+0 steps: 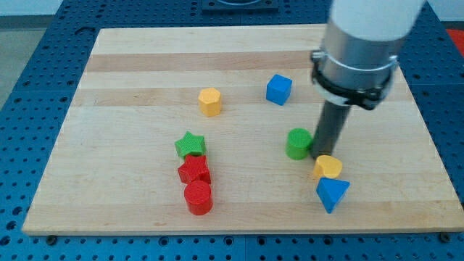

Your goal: Slide the green circle above the green star

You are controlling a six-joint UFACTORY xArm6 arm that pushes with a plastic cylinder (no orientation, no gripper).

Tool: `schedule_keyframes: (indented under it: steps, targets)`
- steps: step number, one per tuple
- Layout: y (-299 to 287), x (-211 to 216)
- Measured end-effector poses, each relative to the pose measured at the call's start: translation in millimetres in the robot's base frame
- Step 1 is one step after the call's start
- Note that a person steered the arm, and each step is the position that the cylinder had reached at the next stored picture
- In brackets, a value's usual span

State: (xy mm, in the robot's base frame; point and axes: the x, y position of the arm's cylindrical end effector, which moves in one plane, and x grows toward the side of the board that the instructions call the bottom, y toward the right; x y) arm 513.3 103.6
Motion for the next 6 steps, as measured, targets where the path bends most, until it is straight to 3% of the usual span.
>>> schedule_keyframes:
  steps: [2,4,6]
  targets:
    - [-63.1,-13.3]
    - [-5.7,-25.9]
    - [-69.1,-31.2]
